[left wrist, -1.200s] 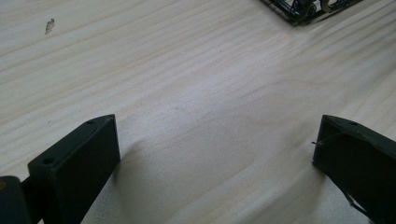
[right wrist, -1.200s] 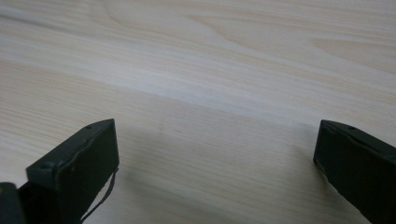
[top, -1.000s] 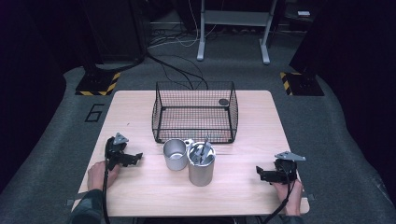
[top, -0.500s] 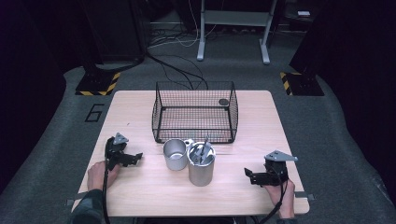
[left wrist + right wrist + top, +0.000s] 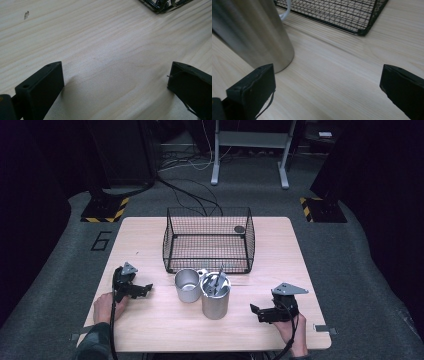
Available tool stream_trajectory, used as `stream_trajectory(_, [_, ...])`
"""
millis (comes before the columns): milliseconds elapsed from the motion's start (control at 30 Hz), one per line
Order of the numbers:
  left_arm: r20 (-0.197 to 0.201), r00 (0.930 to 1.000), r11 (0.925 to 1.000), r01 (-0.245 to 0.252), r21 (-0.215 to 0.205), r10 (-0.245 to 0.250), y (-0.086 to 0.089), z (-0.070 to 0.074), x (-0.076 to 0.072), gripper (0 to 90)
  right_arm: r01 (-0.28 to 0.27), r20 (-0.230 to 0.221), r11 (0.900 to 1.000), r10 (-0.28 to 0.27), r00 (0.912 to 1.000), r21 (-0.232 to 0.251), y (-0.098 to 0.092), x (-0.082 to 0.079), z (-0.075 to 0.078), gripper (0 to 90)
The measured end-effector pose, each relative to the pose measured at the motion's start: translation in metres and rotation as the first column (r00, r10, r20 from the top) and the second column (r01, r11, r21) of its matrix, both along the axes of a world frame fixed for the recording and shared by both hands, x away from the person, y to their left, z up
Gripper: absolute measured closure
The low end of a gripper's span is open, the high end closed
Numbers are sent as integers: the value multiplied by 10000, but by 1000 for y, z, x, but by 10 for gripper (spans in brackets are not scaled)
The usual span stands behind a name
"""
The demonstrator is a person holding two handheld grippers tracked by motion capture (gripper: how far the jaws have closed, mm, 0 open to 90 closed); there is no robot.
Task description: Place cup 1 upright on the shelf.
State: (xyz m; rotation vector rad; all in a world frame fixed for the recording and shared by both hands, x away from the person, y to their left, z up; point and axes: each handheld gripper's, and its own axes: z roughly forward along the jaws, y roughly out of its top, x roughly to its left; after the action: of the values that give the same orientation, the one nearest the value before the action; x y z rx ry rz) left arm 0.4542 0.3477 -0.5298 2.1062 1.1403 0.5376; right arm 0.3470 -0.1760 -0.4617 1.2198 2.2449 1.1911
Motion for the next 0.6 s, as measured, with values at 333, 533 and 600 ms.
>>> stream_trajectory(333, [15, 10000, 10000, 10, 10, -10, 0, 0, 0, 3, -1160, -26, 9930, 1161, 9932, 224, 30, -3, 7, 2])
stream_trajectory(533, [18, 10000, 10000, 5, 10, -5, 0, 0, 0, 3, -1630, 171, 9858, 1625, 9866, 407, 47, -7, 13, 0])
stream_trajectory(600, [12, 10000, 10000, 12, 12, -12, 0, 0, 0, 3, -1825, 182, 9821, 1818, 9832, 465, 53, -7, 14, 0])
